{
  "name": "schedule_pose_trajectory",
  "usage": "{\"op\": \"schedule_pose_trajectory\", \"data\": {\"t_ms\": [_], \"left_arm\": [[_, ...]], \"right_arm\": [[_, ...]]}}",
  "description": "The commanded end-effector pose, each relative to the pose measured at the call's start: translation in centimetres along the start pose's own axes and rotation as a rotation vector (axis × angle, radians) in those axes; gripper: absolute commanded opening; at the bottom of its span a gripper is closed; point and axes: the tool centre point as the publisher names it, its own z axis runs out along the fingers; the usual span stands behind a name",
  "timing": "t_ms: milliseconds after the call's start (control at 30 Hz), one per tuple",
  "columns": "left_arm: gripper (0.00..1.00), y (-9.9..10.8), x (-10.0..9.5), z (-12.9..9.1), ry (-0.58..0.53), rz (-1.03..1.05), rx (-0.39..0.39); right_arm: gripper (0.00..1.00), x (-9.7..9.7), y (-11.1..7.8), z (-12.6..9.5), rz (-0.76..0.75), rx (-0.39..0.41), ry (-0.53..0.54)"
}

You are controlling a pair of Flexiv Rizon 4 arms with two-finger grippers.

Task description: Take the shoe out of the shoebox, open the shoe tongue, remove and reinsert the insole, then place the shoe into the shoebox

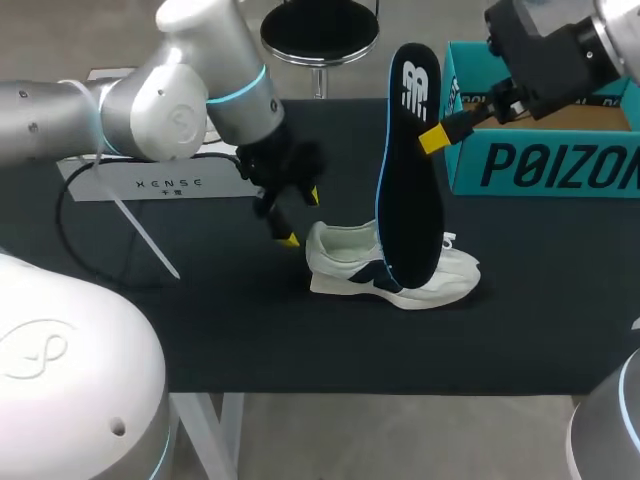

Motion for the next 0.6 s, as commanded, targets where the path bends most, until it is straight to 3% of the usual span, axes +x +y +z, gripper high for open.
{"op": "schedule_pose_trajectory", "data": {"t_ms": [33,333,600], "left_arm": [[1.00,0.7,1.2,-0.9,-0.013,-0.011,-0.009],[1.00,2.2,2.2,-2.2,-0.041,-0.035,0.017],[1.00,-0.3,-0.3,-3.3,-0.071,0.000,0.051]], "right_arm": [[0.00,-0.1,0.2,0.2,0.001,0.004,-0.001],[0.00,-0.1,0.2,0.2,0.001,0.004,-0.001],[0.00,-0.1,0.2,0.2,0.001,0.004,-0.001]]}}
